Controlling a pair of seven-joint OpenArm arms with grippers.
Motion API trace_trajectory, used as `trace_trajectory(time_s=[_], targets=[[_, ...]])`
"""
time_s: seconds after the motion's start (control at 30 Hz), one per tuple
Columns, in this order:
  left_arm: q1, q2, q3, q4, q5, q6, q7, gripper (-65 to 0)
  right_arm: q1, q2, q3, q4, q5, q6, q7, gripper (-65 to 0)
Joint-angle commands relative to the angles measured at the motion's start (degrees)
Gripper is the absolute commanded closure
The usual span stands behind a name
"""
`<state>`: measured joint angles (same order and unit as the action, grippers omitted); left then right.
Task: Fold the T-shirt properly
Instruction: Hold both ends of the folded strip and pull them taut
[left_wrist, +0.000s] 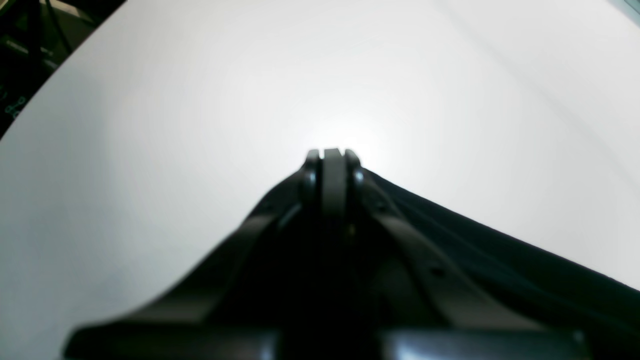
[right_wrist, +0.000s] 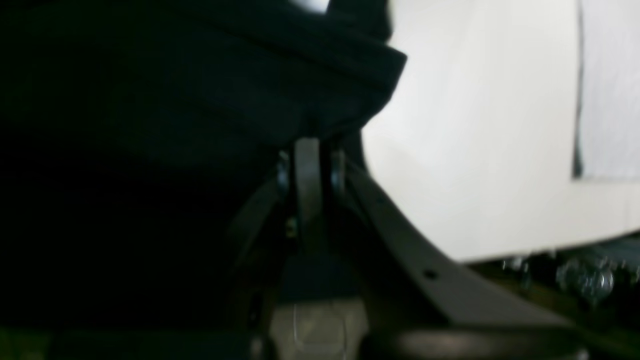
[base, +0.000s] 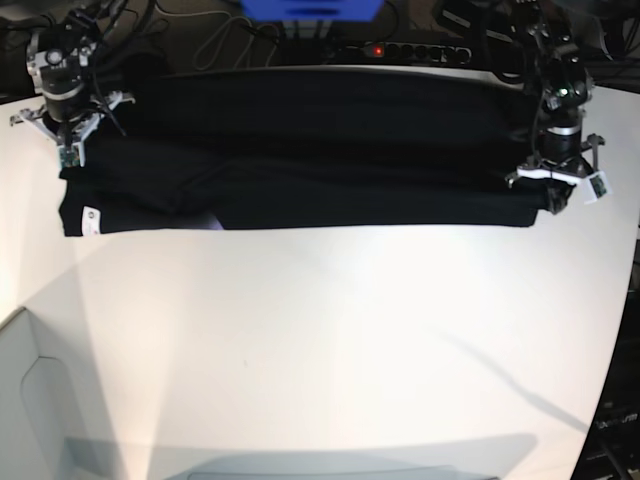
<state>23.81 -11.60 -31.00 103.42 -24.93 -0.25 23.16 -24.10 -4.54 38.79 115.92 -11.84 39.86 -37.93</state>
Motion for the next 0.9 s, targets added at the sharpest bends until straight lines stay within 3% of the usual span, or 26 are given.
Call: trace_trajectory(time_s=[0.0,0.23,0.4,0.87], targets=[[0.0,-1.0,-0.5,0.9,0.0,-0.1,-1.7,0.0,-0.8,-0.1,0.2,1.2,0.1,0.1,1.1,0.0],[1.6,-1.2,-0.4,0.9,0.4,-0.1,-1.7,0.0,-4.0,0.0,0.7,1.2,0.1,0.1,1.1,0.0],[4.5,-1.3,-0.5,1.1,0.3,-0.1,-1.7,0.0,-2.8,0.4,5.2,1.1,0.2,0.1,1.1,0.0],[5.5,-1.3,-0.5,-5.0,0.4,-0.1,-2.0,0.0,-3.0,0.9,5.1,0.5,0.3,0.1,1.1,0.0]])
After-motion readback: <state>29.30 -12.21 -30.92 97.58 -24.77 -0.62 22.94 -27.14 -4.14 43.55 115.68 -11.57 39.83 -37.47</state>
